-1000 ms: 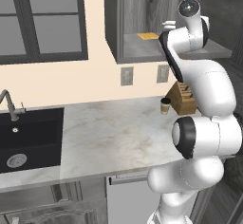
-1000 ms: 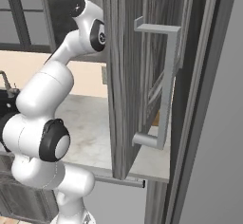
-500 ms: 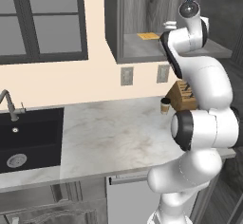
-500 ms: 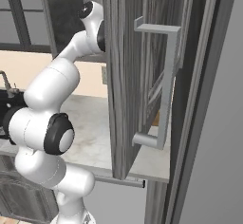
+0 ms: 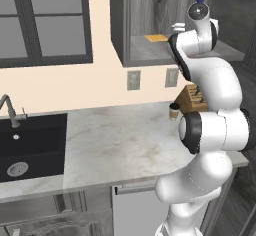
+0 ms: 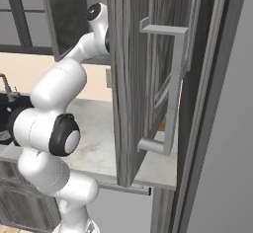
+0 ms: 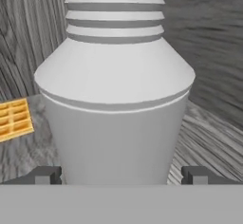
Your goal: Pick the sponge and spray from the cabinet and place them on the counter.
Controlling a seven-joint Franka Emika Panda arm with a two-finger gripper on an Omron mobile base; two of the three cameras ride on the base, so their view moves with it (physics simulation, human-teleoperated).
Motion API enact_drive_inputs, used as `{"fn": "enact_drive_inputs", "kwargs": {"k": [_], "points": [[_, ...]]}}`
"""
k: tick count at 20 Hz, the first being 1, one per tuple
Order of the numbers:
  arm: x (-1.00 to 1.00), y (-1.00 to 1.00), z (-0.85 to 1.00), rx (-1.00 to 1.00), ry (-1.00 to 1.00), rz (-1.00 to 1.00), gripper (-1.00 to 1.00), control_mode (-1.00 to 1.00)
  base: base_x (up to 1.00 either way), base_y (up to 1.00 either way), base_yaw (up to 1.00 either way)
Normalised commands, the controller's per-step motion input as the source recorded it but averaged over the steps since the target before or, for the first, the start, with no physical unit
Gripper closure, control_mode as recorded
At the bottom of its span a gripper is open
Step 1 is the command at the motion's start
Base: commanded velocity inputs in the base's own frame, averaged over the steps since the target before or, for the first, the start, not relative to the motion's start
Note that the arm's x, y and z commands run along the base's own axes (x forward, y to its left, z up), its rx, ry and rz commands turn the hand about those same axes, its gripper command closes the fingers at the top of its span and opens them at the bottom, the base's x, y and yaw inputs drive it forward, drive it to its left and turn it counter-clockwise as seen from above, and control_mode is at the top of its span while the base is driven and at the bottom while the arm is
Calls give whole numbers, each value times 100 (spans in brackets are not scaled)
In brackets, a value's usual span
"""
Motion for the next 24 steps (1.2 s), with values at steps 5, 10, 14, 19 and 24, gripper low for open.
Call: {"fn": "enact_drive_inputs", "kwargs": {"k": [5, 10, 14, 19, 24], "points": [[4, -4, -6, 0, 0, 0, -100, -100, 0, 0, 0], [2, -3, -4, 0, 0, 0, 100, -100, 0, 0, 0], [-1, 0, 1, 0, 0, 0, 100, -100, 0, 0, 0], [-11, 0, 16, -2, -4, -1, 100, -100, 0, 0, 0], [-9, 0, 20, -3, -1, -2, 100, -100, 0, 0, 0]]}}
